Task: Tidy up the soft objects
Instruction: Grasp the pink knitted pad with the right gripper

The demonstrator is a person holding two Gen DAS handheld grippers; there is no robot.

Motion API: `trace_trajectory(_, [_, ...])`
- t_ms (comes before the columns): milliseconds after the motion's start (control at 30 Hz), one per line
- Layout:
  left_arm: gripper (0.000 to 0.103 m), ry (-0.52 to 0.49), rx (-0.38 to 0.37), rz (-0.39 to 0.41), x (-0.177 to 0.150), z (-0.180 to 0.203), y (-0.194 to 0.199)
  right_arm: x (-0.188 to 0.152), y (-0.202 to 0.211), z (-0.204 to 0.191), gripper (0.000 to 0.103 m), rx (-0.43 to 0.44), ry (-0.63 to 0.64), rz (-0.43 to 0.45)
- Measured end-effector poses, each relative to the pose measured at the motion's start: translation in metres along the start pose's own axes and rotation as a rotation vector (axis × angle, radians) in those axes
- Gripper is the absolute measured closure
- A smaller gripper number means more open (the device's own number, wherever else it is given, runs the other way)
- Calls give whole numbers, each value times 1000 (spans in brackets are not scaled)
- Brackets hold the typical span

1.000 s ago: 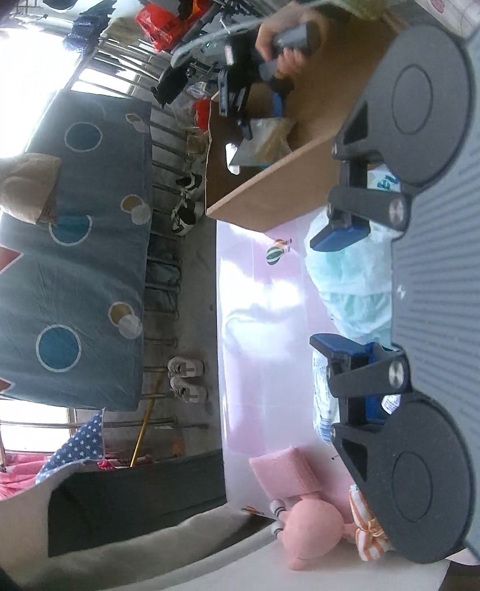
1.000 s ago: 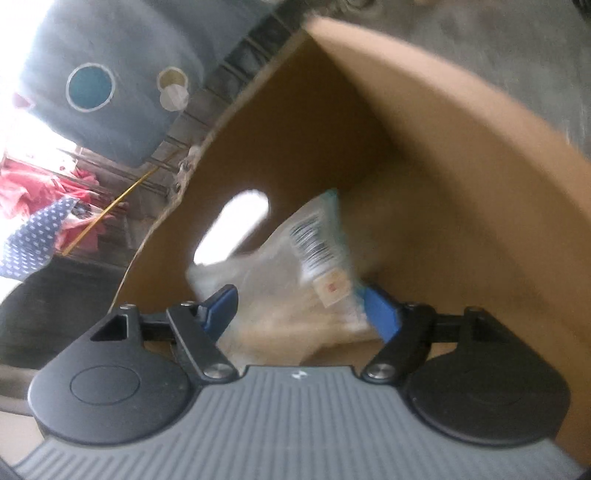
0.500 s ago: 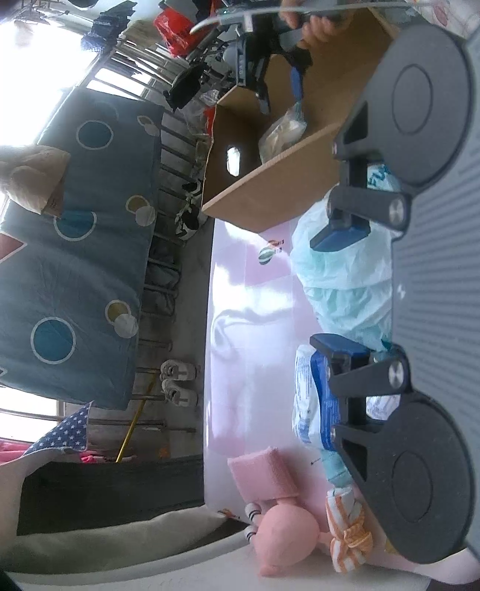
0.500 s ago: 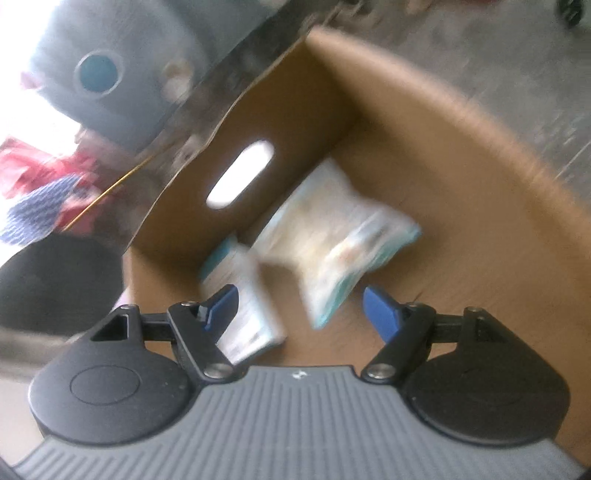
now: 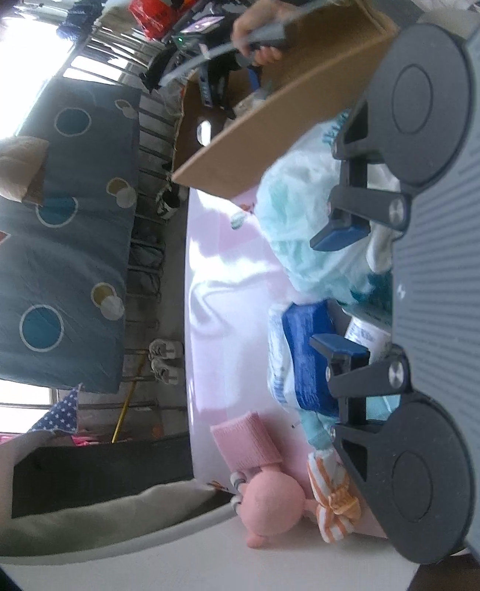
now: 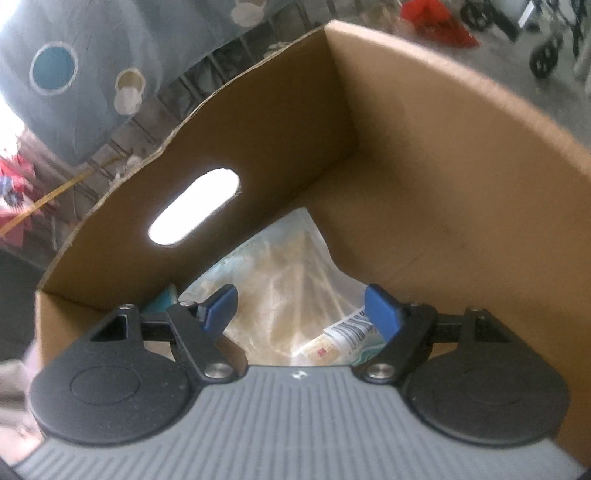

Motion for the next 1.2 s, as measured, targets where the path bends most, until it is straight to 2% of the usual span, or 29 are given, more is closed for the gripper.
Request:
trace_trajectory(200, [52, 1, 45, 16, -8, -12, 8, -2, -2, -20, 28, 14, 18, 3])
trace_trajectory(367, [49, -3, 114, 49, -18, -29, 16, 7, 24, -11, 26, 7, 43, 57])
trace_trajectory(533, [49, 16, 204, 83, -26, -49, 20, 7, 81, -9, 26, 140, 28, 139])
trace_trajectory(633, [49, 23, 269, 104, -26, -58, 17, -1, 117, -49, 26, 283, 119, 169])
trace_trajectory(733, [49, 40, 340, 110, -25, -67, 13, -17, 131, -116, 26, 495, 243, 69])
trace_trajectory(833, [49, 66, 390, 105, -28, -78, 12, -49, 119, -197, 26, 700, 352, -132])
trace_trajectory(867, [49, 76, 395, 101, -29, -83, 13, -63, 111, -224, 26, 740, 384, -198])
trace_trajectory(933, [49, 99, 408, 95, -33, -95, 14, -93, 87, -275, 26, 768, 457, -308])
trace_trajectory(1033, [49, 122, 440, 90, -40, -113, 17, -136, 40, -337, 31, 742, 531, -423])
trace_trajectory(1100, [49, 144, 448, 79, -44, -127, 18, -162, 6, -368, 40, 695, 576, -467])
trace_trajectory(1200, [49, 172, 439, 55, -50, -144, 18, -186, -42, -396, 44, 621, 602, -494])
Point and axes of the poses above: each gripper's, at about its wrist camera, not at the fingertips, and y roughly against the way its jaws point, z to its right, x to its top, the point moved 3 cm from there along -y, roughly the way its jaws point, and after that the axes turned 1 degree about y, right-handed, at the moved point
